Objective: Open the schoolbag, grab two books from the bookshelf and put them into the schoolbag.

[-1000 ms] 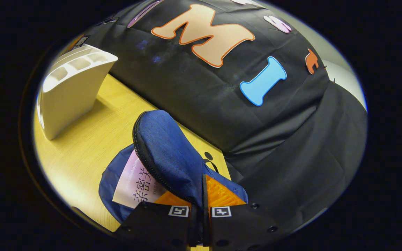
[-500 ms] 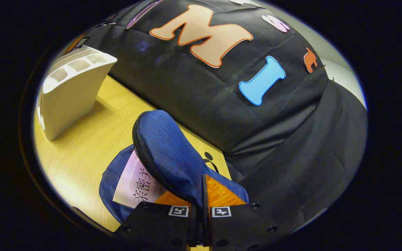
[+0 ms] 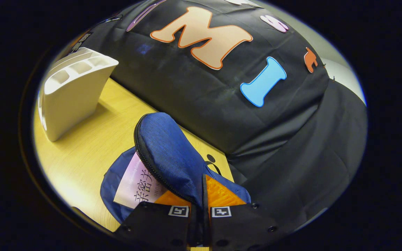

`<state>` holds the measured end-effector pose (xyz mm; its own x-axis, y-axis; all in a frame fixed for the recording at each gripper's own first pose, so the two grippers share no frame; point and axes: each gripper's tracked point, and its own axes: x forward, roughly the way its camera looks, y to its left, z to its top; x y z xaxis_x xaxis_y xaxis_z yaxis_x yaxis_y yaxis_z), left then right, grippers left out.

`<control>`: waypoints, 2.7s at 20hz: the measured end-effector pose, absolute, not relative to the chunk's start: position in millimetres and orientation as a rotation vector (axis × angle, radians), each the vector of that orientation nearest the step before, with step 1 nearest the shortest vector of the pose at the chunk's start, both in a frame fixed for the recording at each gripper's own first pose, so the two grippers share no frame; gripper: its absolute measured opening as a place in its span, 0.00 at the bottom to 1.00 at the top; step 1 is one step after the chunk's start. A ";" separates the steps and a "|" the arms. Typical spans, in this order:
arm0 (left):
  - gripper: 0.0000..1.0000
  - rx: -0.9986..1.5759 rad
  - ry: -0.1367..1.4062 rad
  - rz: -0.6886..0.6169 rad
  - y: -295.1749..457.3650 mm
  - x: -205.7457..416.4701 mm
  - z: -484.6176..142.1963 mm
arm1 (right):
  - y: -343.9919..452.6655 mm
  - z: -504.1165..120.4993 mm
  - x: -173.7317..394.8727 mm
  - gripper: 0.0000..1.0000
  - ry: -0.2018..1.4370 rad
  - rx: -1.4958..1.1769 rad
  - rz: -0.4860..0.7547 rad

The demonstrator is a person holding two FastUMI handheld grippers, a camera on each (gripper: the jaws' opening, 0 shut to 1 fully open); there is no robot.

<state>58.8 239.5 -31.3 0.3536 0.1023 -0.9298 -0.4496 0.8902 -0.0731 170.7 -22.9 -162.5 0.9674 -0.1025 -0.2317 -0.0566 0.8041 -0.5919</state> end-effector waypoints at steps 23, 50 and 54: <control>0.35 -0.516 0.862 0.138 84.9 30.2 86.3 | -34.8 -148.7 175.1 0.10 0.195 -0.520 0.050; 0.35 -0.694 0.875 -0.459 -233.0 170.7 -120.3 | -59.0 -123.7 178.5 0.10 0.166 -0.354 0.094; 0.35 -0.706 0.839 -0.549 -266.1 175.8 -133.3 | -55.5 -119.4 177.8 0.10 0.136 -0.383 0.122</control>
